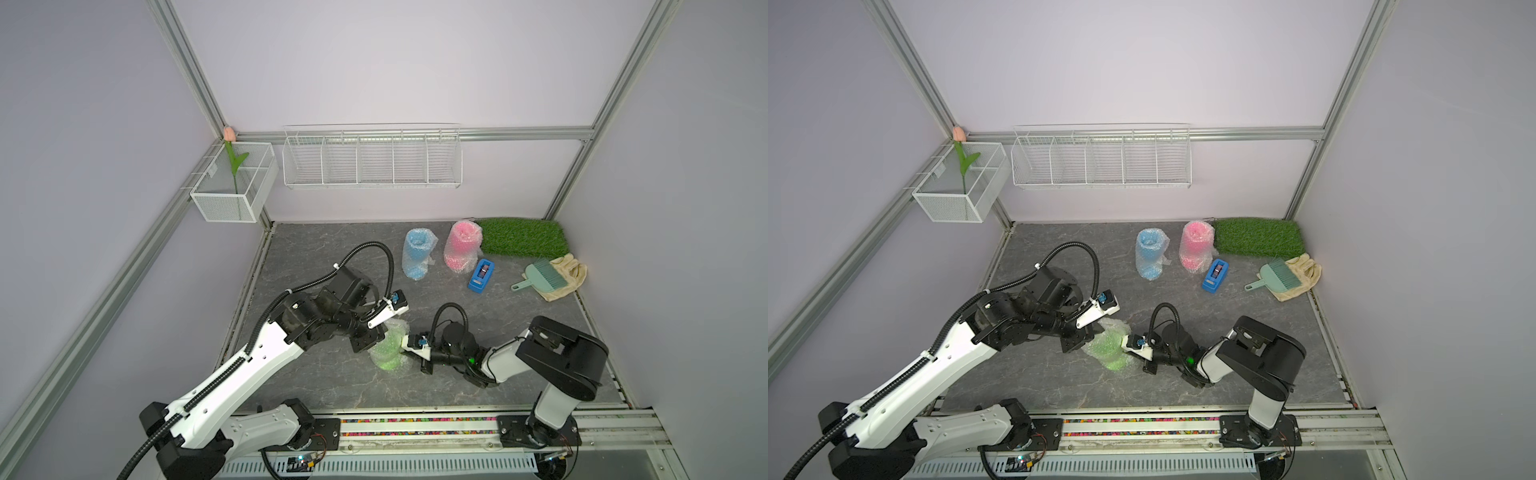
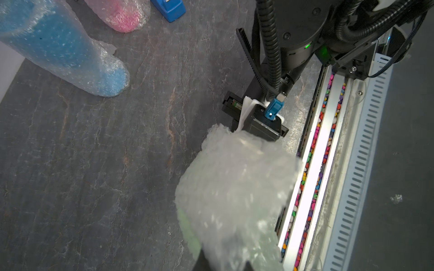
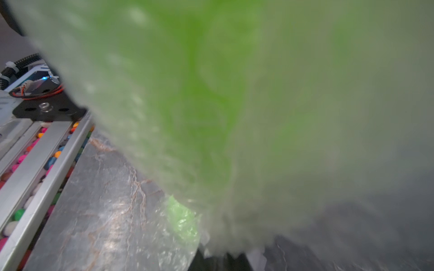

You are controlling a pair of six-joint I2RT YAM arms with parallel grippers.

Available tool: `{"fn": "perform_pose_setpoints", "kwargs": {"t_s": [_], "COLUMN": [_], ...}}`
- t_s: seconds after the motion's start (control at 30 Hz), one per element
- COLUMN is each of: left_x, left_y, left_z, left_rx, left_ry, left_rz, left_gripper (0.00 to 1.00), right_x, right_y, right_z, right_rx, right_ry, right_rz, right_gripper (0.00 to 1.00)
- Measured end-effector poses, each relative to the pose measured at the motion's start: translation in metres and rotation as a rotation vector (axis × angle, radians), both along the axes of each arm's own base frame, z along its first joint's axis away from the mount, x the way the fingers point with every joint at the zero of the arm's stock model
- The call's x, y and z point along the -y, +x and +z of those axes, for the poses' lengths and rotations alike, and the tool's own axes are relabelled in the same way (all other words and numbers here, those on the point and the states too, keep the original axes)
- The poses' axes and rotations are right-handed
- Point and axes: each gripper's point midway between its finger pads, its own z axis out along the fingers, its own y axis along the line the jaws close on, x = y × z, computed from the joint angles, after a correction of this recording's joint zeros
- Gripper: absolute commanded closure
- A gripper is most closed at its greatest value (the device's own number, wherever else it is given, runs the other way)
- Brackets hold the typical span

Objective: Wrap wine glasses in bubble wrap
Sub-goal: Wrap the wine glass in bubble wrap.

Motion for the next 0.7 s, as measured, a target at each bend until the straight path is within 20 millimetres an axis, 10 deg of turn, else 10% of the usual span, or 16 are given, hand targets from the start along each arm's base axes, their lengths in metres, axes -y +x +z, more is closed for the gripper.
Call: {"fn": "perform_pose_setpoints", "kwargs": {"t_s": [0.43, 0.7], "left_x": [0.022, 0.033], "left_y": [0.016, 0.019], "left_z": [-0.100, -0.113], "left_rx": [-0.218, -0.262], "left_ry": [0.225, 0.224], "left_rz": [-0.017, -0.035], "left_gripper": [1.00, 0.98], "right_x": [0.007, 0.008], "right_y": [0.004, 0.007], "right_z": [-0.006, -0.004], "right_rx": [-0.012, -0.009], "right_ry": [0.019, 0.025], "right_rz": [-0.023, -0.030], "right_gripper": [0.93, 0.93]}}
